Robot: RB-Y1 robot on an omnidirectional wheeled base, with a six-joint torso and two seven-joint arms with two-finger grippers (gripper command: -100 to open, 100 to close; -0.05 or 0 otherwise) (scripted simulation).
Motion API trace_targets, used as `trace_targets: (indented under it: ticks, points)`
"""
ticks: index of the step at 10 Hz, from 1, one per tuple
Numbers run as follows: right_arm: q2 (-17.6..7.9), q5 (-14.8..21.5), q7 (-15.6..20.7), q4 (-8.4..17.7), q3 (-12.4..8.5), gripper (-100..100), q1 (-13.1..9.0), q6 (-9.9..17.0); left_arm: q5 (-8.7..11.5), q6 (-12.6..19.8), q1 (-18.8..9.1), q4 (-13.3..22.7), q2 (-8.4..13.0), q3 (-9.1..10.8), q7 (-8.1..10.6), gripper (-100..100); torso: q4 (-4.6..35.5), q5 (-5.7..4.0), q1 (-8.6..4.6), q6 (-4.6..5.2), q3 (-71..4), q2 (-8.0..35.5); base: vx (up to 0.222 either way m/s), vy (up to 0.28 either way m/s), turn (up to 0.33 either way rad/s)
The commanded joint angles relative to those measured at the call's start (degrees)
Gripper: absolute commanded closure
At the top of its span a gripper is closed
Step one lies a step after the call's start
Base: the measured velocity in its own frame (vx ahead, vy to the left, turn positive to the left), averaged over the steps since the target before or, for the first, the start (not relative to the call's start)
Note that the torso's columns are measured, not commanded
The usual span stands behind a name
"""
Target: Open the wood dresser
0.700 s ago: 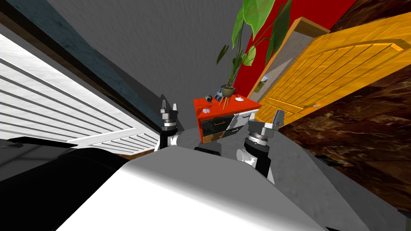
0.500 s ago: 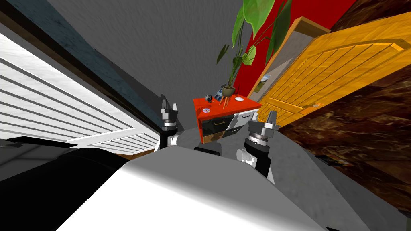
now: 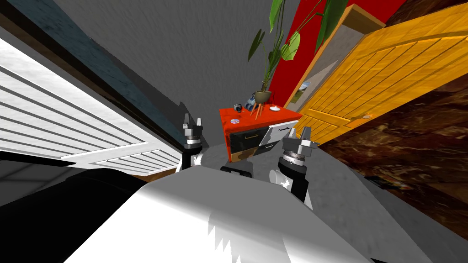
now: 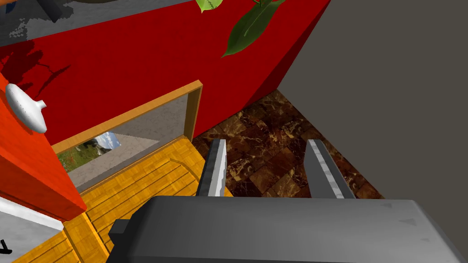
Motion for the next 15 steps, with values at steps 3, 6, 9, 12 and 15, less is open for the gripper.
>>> trace_targets:
  ticks: [3,6,9,12,15]
  points:
    - [-2.29,-0.63,-0.92,0.40,0.28,-100,-0.29,-0.01,0.00,0.00,0.00,0.00,0.00,0.00,0.00,0,12.69,0.00,0.00,0.00,-25.38,12.69,0.001,0.000,0.006]
    - [-6.47,-3.08,-4.52,1.81,1.39,-100,-1.40,-0.09,0.00,0.01,0.01,0.03,0.00,0.00,0.00,0,15.31,-0.01,-0.02,0.00,-30.69,15.31,-0.006,-0.009,0.033]
    - [-9.31,-7.01,-9.51,3.80,3.17,-100,-3.11,-0.27,0.00,0.01,0.01,0.03,0.00,0.00,0.00,0,15.37,0.00,0.00,0.00,-30.75,15.36,-0.008,-0.014,0.054]
    - [-9.97,-8.60,-12.64,4.55,3.89,-100,-3.79,-0.35,0.00,0.01,0.01,0.03,0.00,0.00,0.00,0,15.37,0.01,0.02,0.00,-30.76,15.36,-0.004,-0.009,0.029]
    - [-10.94,-12.12,-17.49,6.13,5.48,-100,-5.29,-0.55,0.00,0.01,0.01,0.03,0.00,0.00,0.00,0,15.37,0.00,0.00,0.00,-30.75,15.36,-0.005,-0.008,0.042]
